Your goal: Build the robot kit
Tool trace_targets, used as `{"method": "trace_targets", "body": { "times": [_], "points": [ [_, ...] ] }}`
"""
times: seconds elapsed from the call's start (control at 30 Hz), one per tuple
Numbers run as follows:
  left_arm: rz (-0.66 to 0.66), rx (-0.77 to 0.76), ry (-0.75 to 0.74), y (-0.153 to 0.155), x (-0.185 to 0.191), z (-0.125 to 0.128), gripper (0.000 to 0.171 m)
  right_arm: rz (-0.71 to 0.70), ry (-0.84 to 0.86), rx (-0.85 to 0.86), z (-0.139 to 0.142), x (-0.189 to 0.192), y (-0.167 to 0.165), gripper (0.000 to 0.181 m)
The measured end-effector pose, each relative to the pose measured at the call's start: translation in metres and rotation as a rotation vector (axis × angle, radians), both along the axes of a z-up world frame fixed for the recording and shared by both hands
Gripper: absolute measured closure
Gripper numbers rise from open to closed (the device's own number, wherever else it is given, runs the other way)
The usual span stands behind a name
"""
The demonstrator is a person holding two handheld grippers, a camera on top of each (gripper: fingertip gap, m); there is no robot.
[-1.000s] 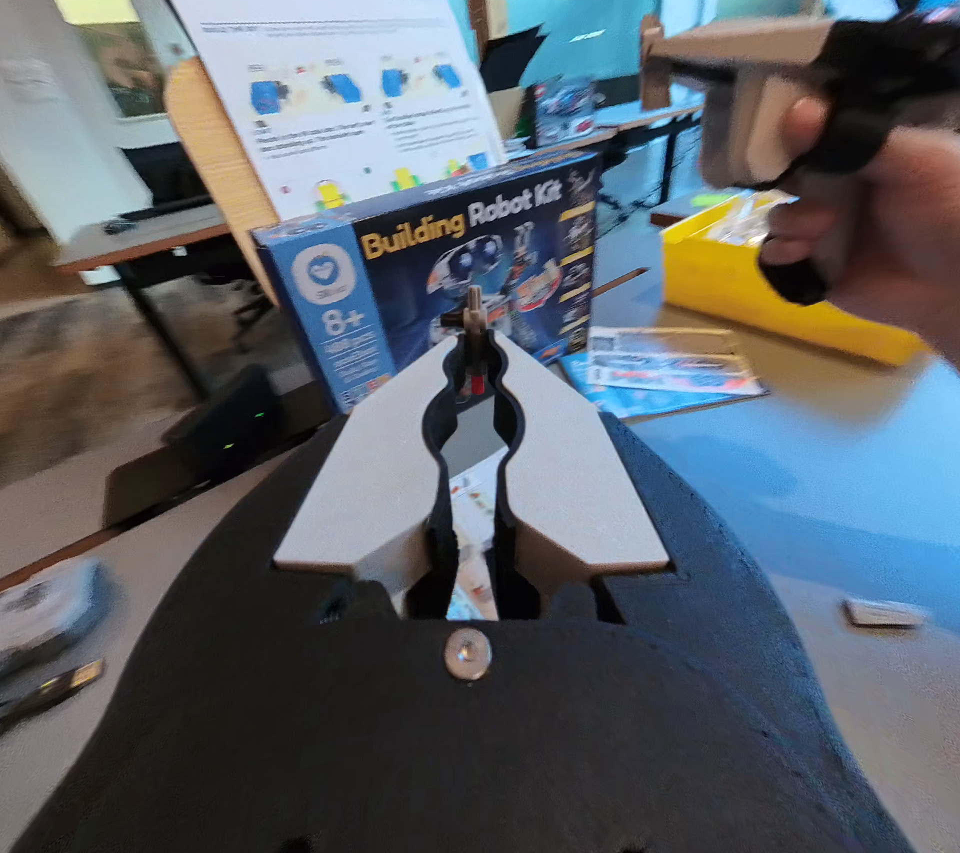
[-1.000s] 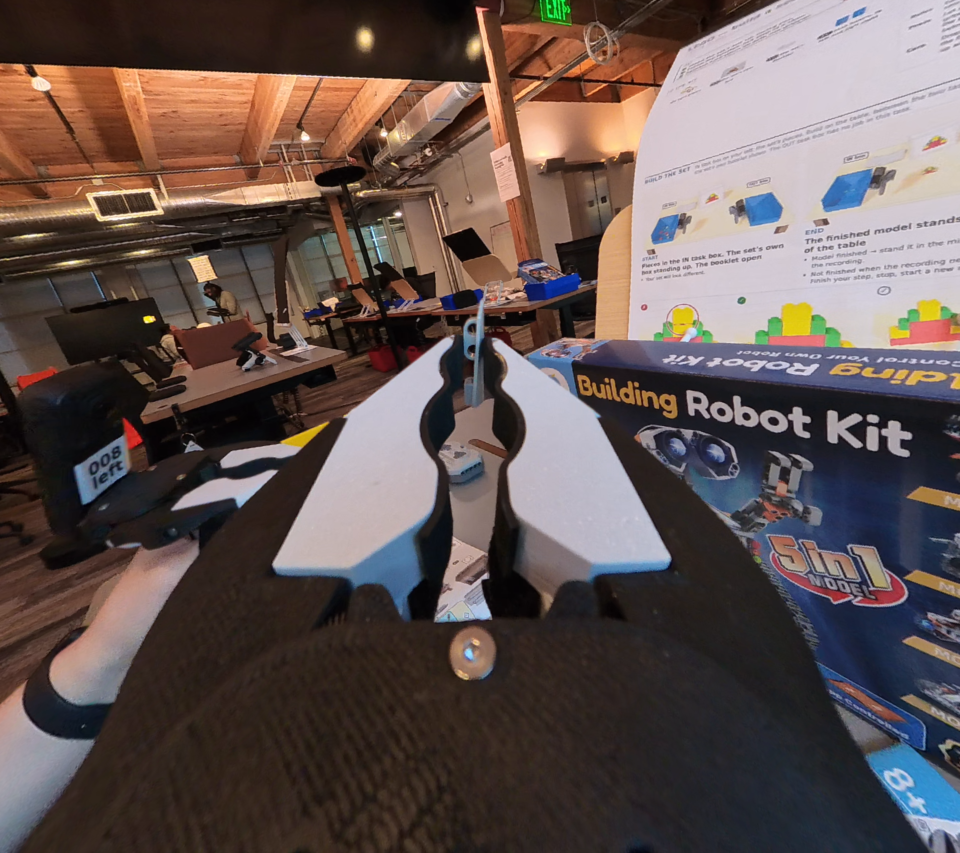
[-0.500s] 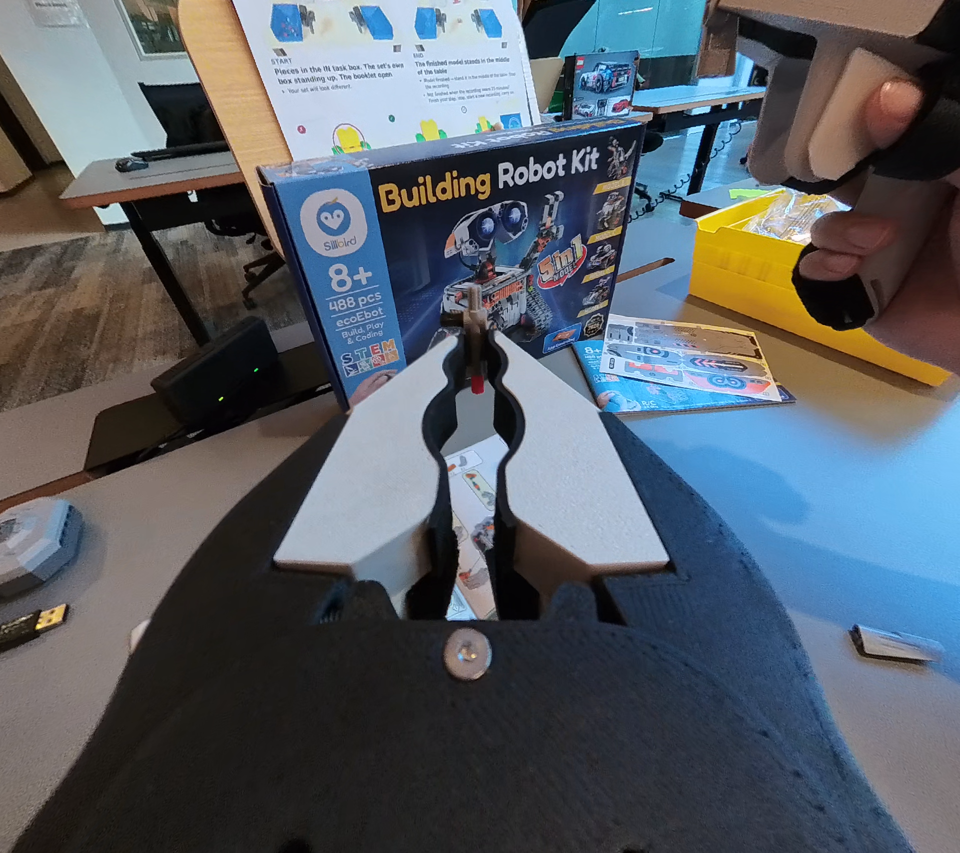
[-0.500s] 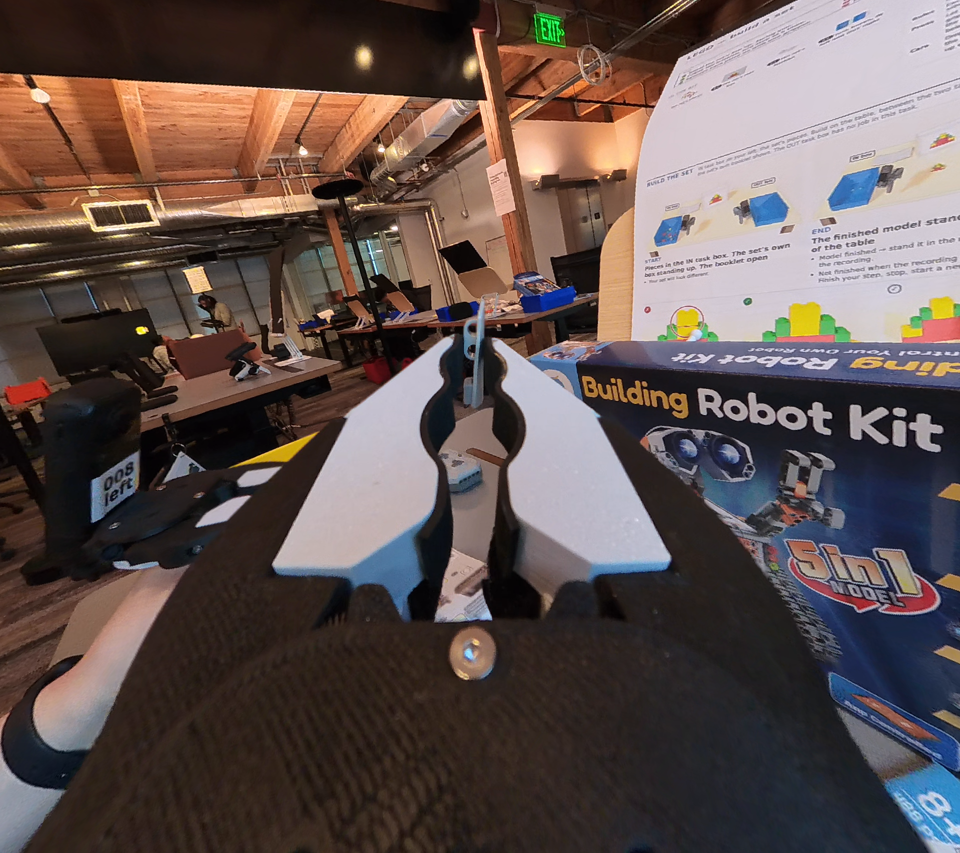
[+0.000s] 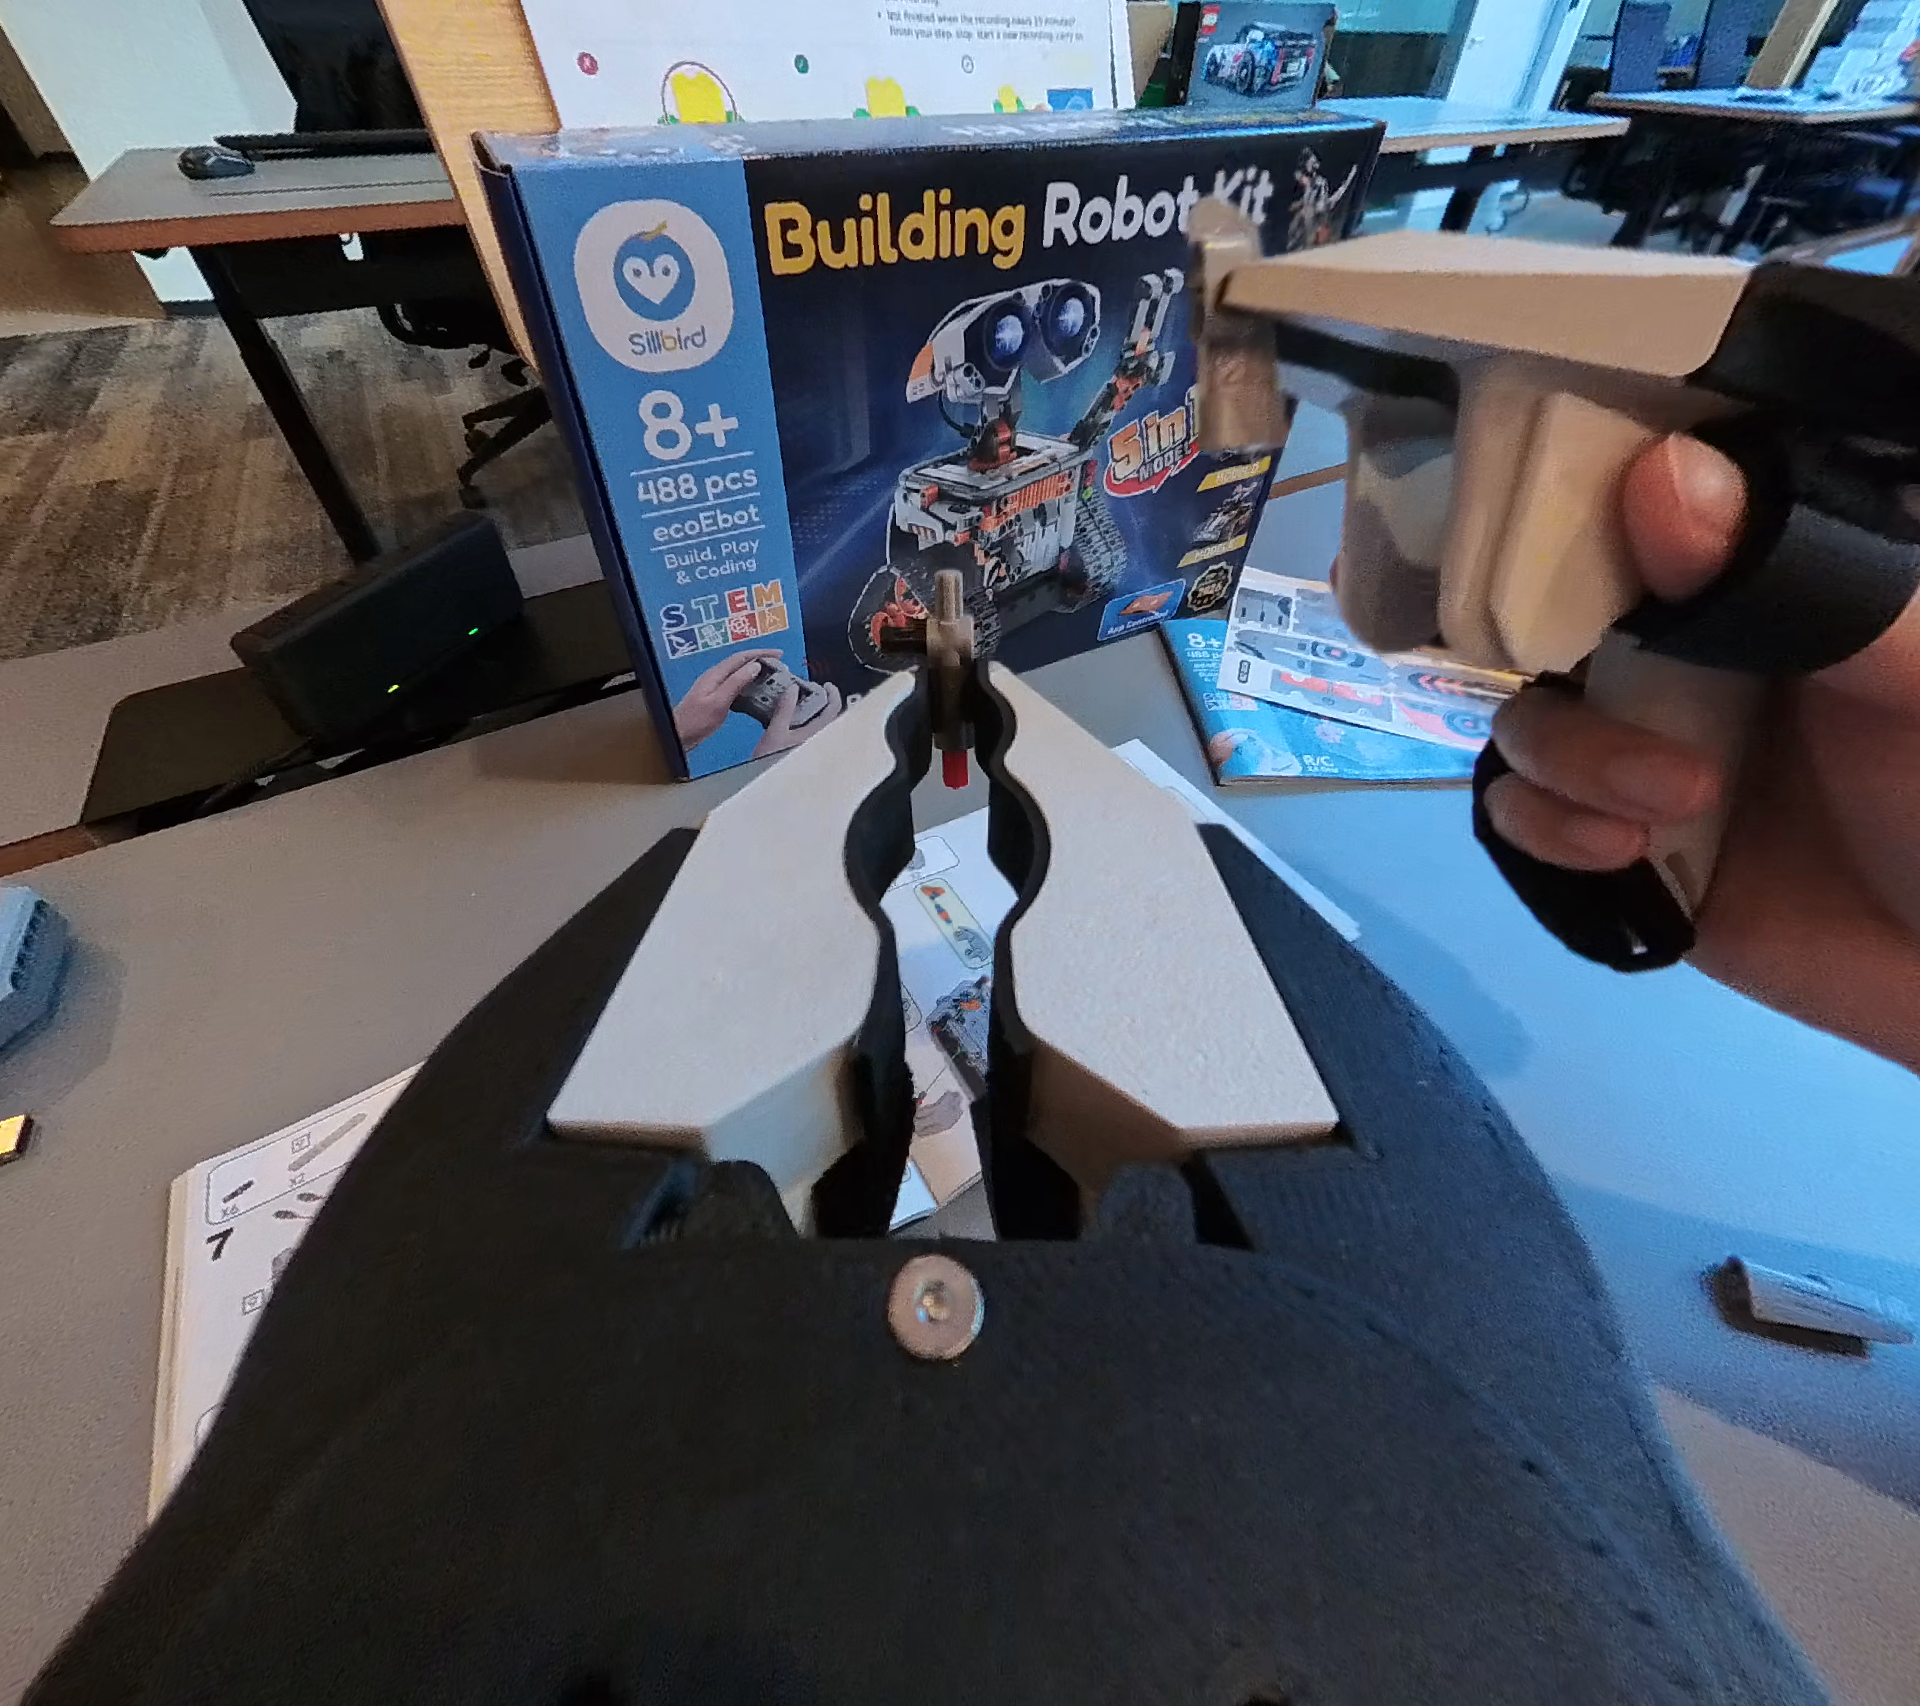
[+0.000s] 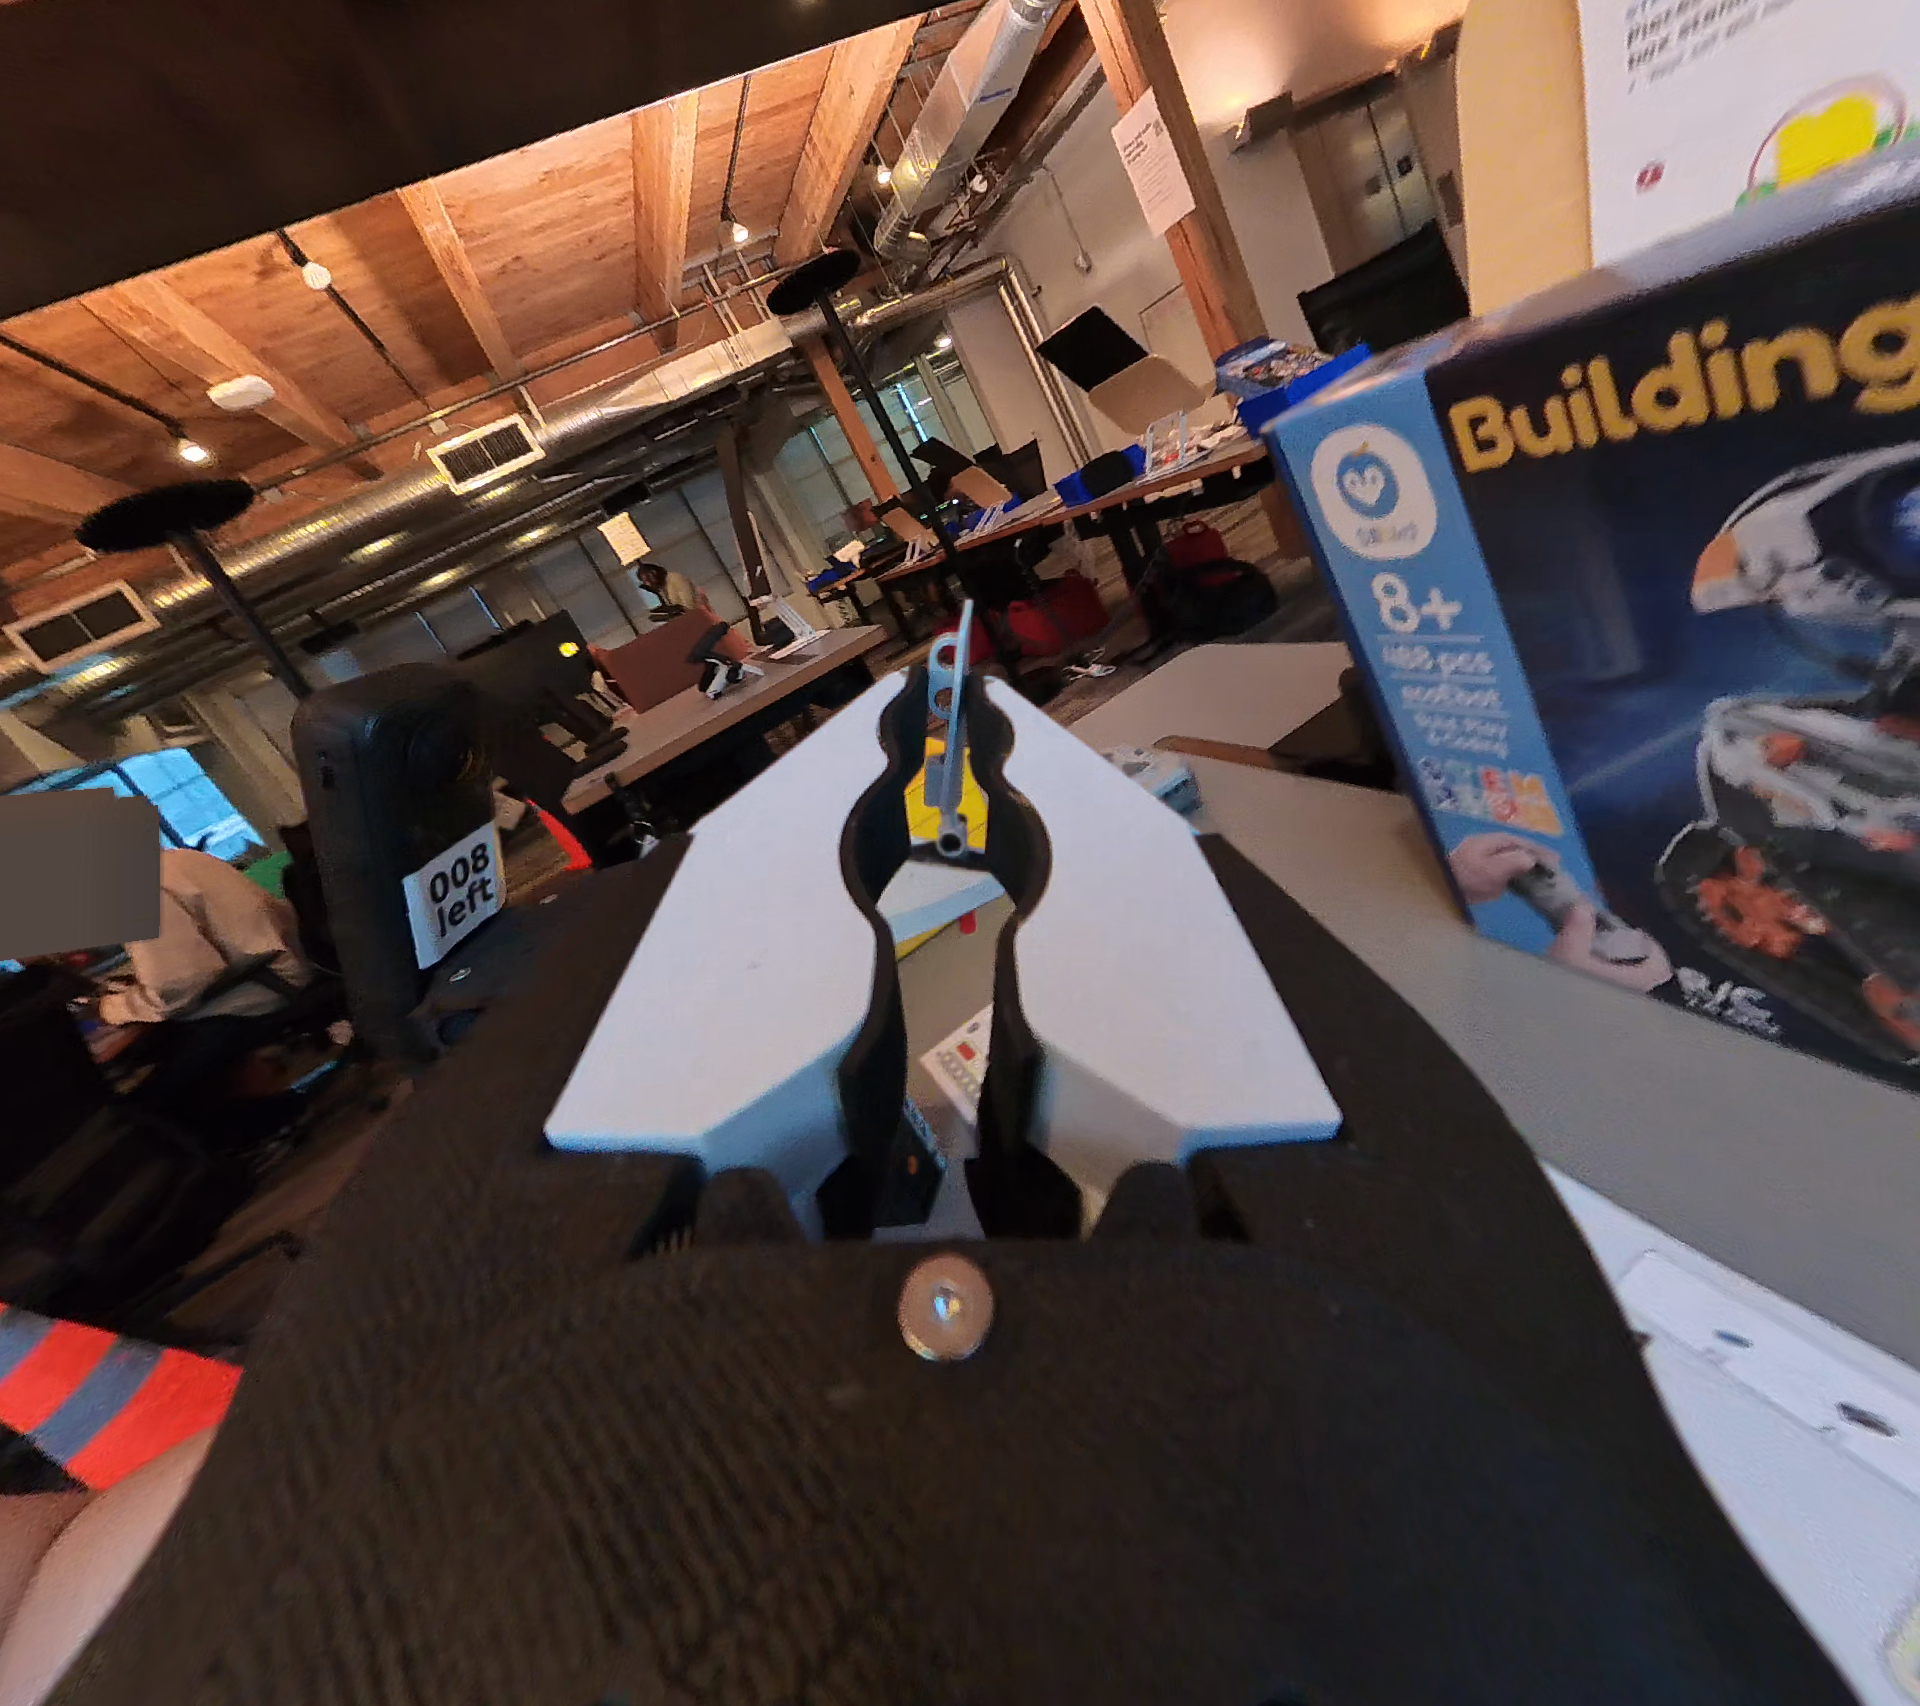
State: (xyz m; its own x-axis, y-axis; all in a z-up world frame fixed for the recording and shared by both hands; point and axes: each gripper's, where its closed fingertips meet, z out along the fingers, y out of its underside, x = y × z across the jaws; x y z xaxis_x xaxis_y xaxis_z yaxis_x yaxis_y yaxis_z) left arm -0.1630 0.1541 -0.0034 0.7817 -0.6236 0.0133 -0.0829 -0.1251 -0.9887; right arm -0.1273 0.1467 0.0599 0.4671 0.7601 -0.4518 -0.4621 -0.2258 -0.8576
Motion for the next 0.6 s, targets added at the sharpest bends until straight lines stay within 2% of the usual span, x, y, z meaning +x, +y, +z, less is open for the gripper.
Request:
{"method": "trace_targets", "body": {
  "times": [0.2,0.6],
  "points": [
    [0.004,0.015,0.039,-0.002,0.004,-0.002,0.167,0.039,0.023,-0.06,-0.016,-0.017,0.0,0.177],
    [0.004,0.021,0.057,-0.004,0.005,-0.001,0.167,0.076,0.12,-0.112,-0.018,-0.015,0.002,0.177]
  ]
}}
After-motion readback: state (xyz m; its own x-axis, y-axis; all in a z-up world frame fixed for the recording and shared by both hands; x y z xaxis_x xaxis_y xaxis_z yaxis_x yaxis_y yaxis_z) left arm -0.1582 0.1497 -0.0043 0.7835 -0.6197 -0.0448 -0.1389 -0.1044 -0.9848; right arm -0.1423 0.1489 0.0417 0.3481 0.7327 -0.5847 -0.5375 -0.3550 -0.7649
